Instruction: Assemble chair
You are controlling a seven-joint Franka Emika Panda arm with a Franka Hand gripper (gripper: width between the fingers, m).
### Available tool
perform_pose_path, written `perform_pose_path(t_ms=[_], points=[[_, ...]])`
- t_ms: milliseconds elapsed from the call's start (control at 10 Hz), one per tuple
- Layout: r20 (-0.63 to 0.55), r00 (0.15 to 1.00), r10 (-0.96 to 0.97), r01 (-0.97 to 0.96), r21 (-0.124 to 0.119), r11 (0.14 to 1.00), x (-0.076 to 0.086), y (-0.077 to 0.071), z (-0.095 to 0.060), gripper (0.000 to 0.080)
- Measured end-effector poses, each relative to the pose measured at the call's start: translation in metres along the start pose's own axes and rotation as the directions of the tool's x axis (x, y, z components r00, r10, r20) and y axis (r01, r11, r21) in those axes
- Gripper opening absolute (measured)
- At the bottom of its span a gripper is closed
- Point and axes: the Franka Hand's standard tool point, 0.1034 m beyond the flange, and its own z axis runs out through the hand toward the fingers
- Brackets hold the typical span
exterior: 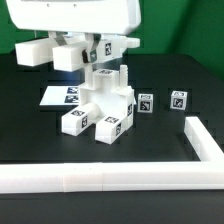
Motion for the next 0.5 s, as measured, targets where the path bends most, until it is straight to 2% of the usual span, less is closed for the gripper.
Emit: perform_pose_path(t_ms=[300, 500], points=[[0.001, 1.000, -0.014, 0.014, -0.003, 1.000, 0.0001, 0.0014, 0.0018, 0.0288], [0.005, 1.000, -0.015, 0.015, -0.002, 1.000, -0.0095, -0.0029, 0.0023, 0.0288]])
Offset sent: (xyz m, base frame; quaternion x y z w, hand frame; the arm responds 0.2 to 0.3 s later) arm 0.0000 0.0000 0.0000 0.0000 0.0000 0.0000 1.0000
